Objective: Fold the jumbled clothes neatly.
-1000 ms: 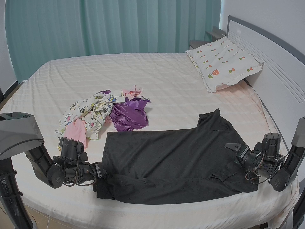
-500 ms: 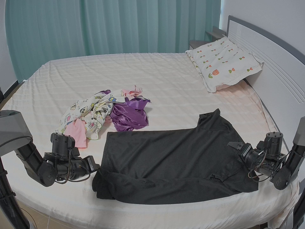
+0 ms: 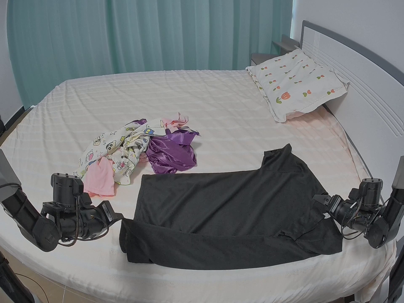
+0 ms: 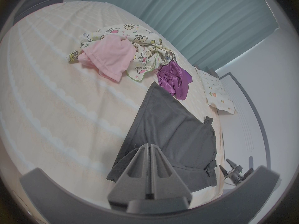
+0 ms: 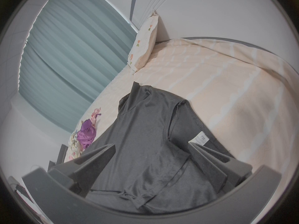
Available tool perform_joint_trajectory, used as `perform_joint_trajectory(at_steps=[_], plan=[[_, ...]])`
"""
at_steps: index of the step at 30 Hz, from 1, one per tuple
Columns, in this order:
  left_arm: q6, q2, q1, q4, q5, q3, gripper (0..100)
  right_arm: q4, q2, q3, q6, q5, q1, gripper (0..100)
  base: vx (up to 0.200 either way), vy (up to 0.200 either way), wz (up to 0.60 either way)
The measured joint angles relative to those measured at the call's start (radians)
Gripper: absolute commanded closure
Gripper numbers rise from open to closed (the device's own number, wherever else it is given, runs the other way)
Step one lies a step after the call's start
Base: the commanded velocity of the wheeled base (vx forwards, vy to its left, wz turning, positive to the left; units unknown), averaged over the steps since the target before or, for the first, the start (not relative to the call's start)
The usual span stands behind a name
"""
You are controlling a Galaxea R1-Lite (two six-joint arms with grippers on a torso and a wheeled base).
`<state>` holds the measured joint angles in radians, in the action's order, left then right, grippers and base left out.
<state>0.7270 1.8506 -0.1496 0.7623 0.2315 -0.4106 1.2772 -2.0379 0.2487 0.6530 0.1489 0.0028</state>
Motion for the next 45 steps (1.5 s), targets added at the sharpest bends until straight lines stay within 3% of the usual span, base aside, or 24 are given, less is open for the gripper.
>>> perform_joint_trajectory(at_steps=[11,16,21,26,31,35,41,45], plan=[[0.027,-0.042,0.006,0.001,0.006,0.020,100,-0.002,-0.061,0.009,-0.209,0.119,-0.075,0,0.000,0.000,0.00],[0.028,-0.051,0.016,0.002,0.007,0.033,100,0.000,-0.103,0.027,-0.239,0.216,-0.091,0,0.000,0.000,0.00],[0.028,-0.055,0.023,0.001,0.008,0.041,100,0.000,-0.130,0.049,-0.246,0.236,-0.099,0,0.000,0.000,0.00],[0.028,-0.055,0.024,0.001,0.010,0.042,100,0.002,-0.132,0.053,-0.234,0.207,-0.100,0,0.000,0.000,0.00],[0.031,-0.047,0.024,0.003,0.011,0.043,100,-0.015,-0.092,0.057,-0.159,0.133,-0.095,0,0.000,0.000,0.00],[0.035,-0.033,0.024,0.007,0.012,0.040,100,-0.053,-0.059,0.059,-0.043,0.077,-0.054,0,0.000,0.000,0.00],[0.038,-0.018,0.024,0.009,0.018,0.039,100,-0.087,-0.033,0.055,0.209,-0.033,0.029,0,0.000,0.000,0.00],[0.041,-0.012,0.024,0.009,0.023,0.040,100,-0.124,-0.019,0.044,0.291,-0.096,0.086,0,0.000,0.000,0.00]])
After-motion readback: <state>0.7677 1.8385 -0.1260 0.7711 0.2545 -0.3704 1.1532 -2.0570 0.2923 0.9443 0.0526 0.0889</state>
